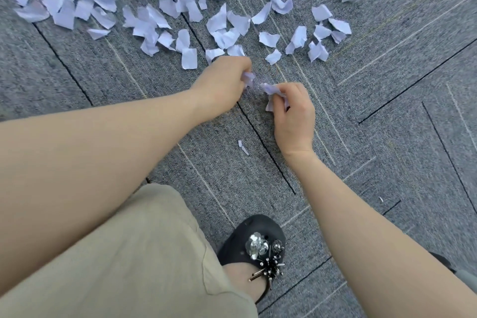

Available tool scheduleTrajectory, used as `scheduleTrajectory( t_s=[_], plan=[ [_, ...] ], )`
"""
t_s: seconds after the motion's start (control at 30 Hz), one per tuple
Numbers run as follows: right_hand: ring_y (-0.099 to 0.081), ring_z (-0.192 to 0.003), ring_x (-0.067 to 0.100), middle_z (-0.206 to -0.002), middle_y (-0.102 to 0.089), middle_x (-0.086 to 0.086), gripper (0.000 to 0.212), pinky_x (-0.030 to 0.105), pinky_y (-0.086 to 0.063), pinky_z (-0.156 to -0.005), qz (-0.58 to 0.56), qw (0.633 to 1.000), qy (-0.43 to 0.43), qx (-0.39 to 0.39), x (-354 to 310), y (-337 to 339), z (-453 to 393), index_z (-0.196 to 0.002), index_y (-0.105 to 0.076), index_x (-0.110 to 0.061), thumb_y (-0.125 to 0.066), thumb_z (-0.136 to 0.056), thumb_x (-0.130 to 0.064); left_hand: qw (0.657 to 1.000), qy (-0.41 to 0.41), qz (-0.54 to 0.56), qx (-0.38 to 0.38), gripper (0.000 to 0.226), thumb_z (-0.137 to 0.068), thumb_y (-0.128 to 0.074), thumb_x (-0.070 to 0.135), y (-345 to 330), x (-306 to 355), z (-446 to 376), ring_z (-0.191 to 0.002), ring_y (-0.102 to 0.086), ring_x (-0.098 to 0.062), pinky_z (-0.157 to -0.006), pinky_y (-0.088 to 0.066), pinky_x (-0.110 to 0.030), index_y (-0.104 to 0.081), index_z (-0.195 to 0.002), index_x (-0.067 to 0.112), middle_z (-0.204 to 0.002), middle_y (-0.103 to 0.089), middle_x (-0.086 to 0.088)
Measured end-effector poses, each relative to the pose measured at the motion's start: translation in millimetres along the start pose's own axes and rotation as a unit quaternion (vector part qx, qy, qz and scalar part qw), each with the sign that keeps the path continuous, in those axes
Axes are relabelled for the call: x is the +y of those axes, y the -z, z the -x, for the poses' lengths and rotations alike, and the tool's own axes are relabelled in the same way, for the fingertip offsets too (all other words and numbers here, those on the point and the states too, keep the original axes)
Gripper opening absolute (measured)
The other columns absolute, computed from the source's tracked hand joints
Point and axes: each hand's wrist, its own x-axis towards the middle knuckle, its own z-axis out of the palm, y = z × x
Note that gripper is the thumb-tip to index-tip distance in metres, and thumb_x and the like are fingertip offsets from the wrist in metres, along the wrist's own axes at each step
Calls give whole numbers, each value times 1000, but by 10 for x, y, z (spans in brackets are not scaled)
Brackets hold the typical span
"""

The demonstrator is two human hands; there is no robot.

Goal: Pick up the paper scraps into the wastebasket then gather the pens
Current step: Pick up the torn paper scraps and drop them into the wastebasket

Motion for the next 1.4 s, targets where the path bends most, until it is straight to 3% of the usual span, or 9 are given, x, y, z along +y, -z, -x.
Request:
scheduleTrajectory(
  t_s=[0.17,0.4,0.6,0.87,1.03,1.13,1.2,1.3,1.4],
  plan=[
    [-41,-61,-2,-71,-50,-12,12,10,-35,-58,-75,989,-130,-18,-179,110,-44,-84,-57,-16,-50,-94,-15,995,62,79,-3,5,-93,-49,11,293,-264,310,-71,-60,-18,-49,-38,-22,-52,-90,13,-82,-57,-1],
    [-44,-61,6,-74,-56,-4,9,19,-38,-57,-267,917,-296,-8,-851,94,-215,-83,-59,-17,-56,-90,-13,958,73,248,121,20,-91,-55,9,1057,-527,789,-50,-55,0,-50,-46,-8,-48,-75,18,-71,-51,5],
    [-48,-59,5,-72,-55,-2,4,19,-44,-61,-345,921,-137,-121,-2502,-222,-632,-87,-60,-15,-58,-88,-12,869,46,382,313,30,-90,-51,-4,2107,-597,1043,-39,-48,3,-47,-49,-14,-44,-70,18,-66,-47,2],
    [-44,-48,1,-58,-55,-6,17,15,-40,-51,-392,882,151,-215,-4749,-347,-860,-72,-60,-20,-63,-85,-11,727,-20,390,565,21,-91,-53,2,3733,-764,1941,-41,-48,2,-49,-51,-15,-47,-76,16,-63,-51,5],
    [-48,-55,2,-61,-55,-10,10,16,-37,-54,-156,873,425,-180,-5598,-711,-762,-85,-62,-12,-52,-88,-11,722,107,116,673,27,-89,-55,12,4032,-1338,2400,-69,-55,-19,-59,-40,-22,-43,-70,26,-70,-53,7],
    [-61,-85,28,-94,-65,8,18,35,-48,-72,41,833,511,-209,-5718,-1040,-722,-104,-59,-10,-48,-91,-14,811,267,23,519,8,-92,-50,21,3930,-1688,2462,-90,-54,-25,-70,-37,-30,-57,-90,18,-103,-55,-7],
    [-59,-100,32,-117,-59,7,30,43,-46,-90,181,798,531,-219,-5660,-1231,-690,-121,-53,-16,-45,-93,-10,851,316,-34,417,27,-91,-50,25,3839,-1816,2459,-112,-52,-32,-88,-42,-38,-59,-115,16,-125,-49,-12],
    [-57,-108,28,-105,-65,4,25,49,-21,-111,139,851,447,-236,-5577,-1310,-660,-111,-56,-19,-35,-98,-20,846,290,-42,445,33,-92,-50,25,3807,-1788,2471,-121,-46,-31,-94,-41,-42,-57,-123,18,-137,-44,-11],
    [-58,-106,17,-103,-67,-6,22,52,-18,-111,83,884,416,-197,-5511,-1263,-764,-108,-62,-25,-46,-93,-23,824,270,-45,496,27,-93,-49,21,3795,-1739,2454,-108,-53,-28,-85,-43,-39,-61,-117,19,-127,-50,-7]
  ],
)
